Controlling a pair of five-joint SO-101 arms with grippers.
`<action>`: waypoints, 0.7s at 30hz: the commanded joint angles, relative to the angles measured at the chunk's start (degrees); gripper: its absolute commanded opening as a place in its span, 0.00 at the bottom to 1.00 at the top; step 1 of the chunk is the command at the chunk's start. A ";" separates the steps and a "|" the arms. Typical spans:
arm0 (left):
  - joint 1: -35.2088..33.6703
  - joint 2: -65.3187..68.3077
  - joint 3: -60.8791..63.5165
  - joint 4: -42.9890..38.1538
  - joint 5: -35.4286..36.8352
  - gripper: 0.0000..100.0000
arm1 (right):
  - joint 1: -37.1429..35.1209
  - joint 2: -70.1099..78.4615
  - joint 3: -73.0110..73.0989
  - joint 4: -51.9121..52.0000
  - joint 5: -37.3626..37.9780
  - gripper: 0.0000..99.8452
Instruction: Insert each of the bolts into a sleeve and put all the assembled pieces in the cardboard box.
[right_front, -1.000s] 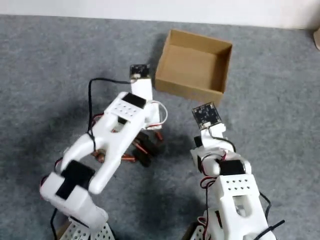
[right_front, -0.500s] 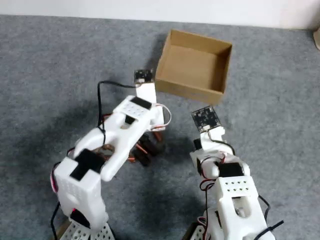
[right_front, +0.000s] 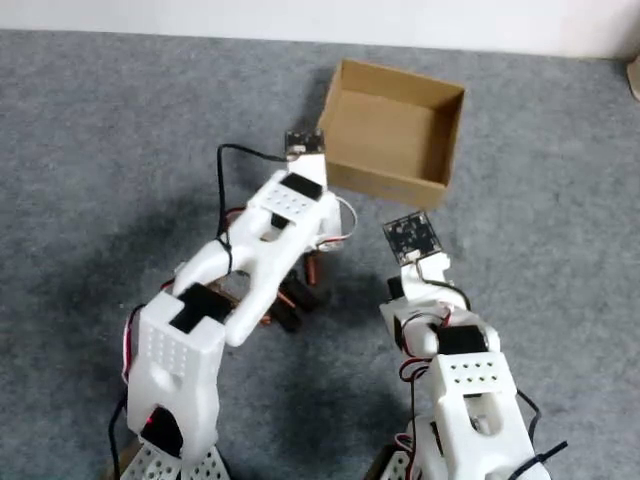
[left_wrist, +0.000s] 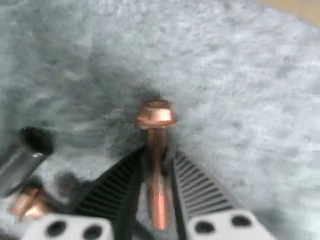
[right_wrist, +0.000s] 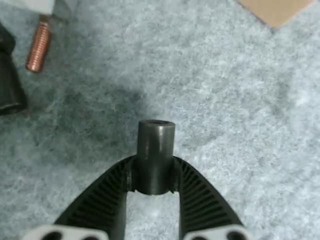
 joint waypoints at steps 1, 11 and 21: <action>0.57 0.66 -0.13 1.76 0.26 0.01 | 0.48 -1.19 -0.04 -1.80 -0.26 0.00; 5.05 -2.42 -0.40 10.73 -8.62 0.00 | 0.48 -1.80 0.31 -1.89 -0.62 0.00; 4.88 -33.89 14.99 11.96 -14.24 0.00 | 0.66 -14.90 2.51 -0.66 -3.25 0.00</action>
